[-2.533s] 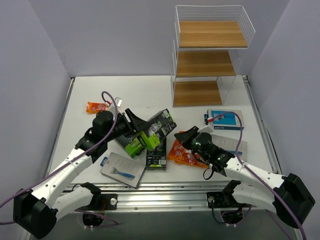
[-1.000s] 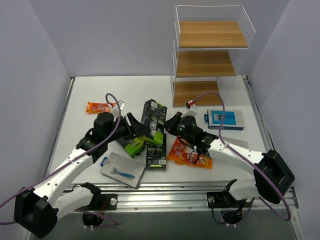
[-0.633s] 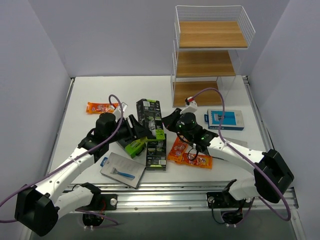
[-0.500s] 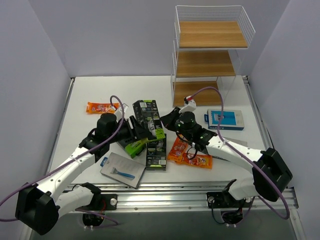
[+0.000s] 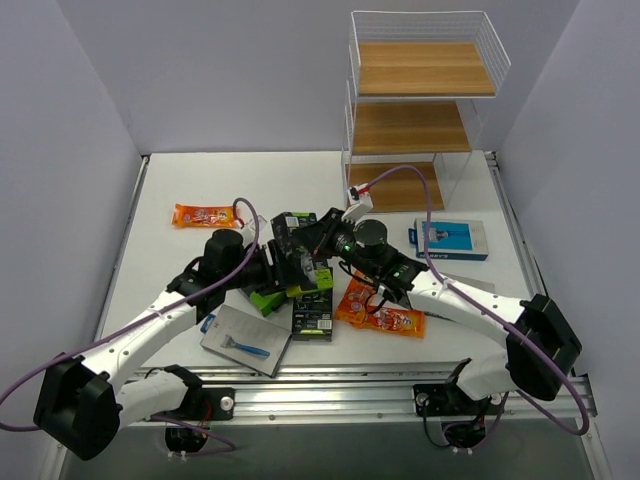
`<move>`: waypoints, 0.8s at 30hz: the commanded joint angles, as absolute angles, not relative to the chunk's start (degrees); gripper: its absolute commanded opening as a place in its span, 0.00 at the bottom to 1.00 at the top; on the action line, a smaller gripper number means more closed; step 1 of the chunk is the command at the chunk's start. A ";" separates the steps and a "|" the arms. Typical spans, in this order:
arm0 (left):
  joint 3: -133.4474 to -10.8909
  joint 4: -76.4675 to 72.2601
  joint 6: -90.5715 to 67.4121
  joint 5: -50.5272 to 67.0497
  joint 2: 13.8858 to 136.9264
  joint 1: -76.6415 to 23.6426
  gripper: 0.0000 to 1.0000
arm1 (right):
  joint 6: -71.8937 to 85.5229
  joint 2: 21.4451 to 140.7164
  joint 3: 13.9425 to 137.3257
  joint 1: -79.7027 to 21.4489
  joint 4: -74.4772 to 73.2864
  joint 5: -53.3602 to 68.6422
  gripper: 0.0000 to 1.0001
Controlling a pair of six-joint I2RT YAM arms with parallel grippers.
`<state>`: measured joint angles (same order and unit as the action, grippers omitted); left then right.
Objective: Place and organize the shaving razors onto the shelf
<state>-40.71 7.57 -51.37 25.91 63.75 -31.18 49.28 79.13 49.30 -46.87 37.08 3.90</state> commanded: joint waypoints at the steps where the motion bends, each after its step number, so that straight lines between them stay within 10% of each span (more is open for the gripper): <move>1: -42.01 3.07 -49.66 24.53 60.30 -30.59 0.02 | 48.87 75.94 49.40 -46.58 39.47 3.96 0.10; 24: -41.75 -21.97 -63.27 18.90 53.79 -22.68 0.02 | 65.29 63.54 32.52 -50.01 49.38 -8.09 0.58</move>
<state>-40.69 -8.51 -60.27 19.49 54.92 -22.90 61.71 63.18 32.42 -48.95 40.29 -5.72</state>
